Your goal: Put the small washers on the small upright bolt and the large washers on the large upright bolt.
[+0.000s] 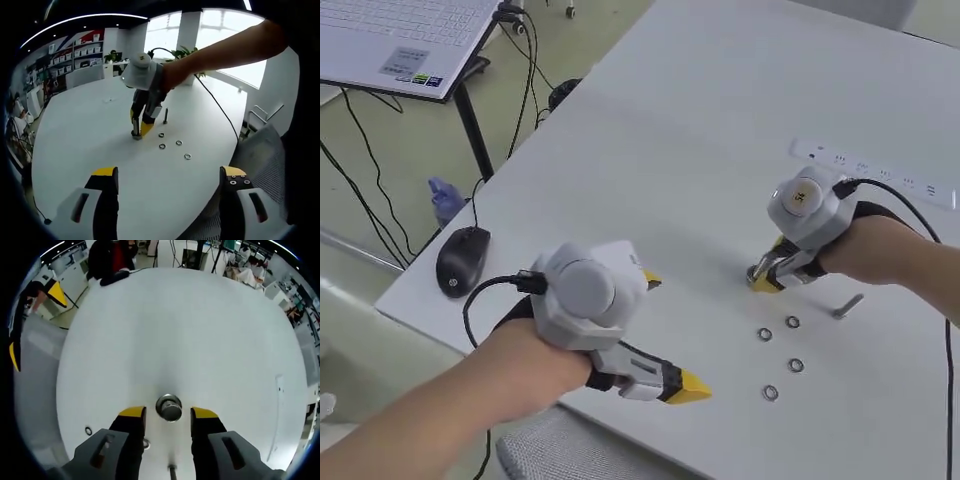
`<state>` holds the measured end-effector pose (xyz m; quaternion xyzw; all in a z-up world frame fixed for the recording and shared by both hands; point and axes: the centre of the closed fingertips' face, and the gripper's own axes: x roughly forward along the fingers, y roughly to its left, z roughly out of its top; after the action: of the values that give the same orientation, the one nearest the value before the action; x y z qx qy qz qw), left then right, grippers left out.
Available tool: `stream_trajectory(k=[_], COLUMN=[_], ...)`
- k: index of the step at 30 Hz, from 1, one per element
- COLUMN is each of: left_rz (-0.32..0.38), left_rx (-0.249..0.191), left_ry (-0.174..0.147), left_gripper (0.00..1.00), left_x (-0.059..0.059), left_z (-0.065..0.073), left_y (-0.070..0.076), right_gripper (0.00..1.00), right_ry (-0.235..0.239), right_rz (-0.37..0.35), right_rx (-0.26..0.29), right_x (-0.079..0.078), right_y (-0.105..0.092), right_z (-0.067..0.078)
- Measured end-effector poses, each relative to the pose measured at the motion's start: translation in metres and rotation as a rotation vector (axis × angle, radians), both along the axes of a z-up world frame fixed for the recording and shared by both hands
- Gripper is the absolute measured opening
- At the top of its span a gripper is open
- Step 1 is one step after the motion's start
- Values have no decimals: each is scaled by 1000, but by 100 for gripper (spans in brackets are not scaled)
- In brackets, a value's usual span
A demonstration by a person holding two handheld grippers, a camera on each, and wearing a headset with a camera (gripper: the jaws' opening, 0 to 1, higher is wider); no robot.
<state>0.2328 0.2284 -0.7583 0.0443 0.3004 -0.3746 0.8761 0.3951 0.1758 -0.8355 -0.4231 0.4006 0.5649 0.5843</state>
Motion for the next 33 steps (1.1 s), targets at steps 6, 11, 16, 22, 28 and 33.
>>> stream_trajectory(k=[6, 11, 16, 22, 28, 33], left_rz=[-9, -16, -18, -15, -14, -13], left_rx=[4, 17, 23, 24, 27, 37], left_ry=[-9, -6, -7, -13, -16, -11], left_gripper=[83, 83, 83, 83, 82, 82], left_x=[-1, -4, -7, -9, -13, -15], left_z=[4, 4, 8, 12, 13, 11], left_y=[-2, -1, 0, 2, 3, 7], right_gripper=[37, 37, 37, 37, 36, 36], right_ry=[-9, -1, 0, 1, 0, -1], right_rz=[10, -19, -18, -11, -8, 11], right_rx=[23, 64, 59, 53, 51, 31], right_x=[0, -1, -3, -10, -27, -44], right_y=[2, 6, 5, -1, -10, -19], right_z=[15, 28, 32, 40, 41, 34])
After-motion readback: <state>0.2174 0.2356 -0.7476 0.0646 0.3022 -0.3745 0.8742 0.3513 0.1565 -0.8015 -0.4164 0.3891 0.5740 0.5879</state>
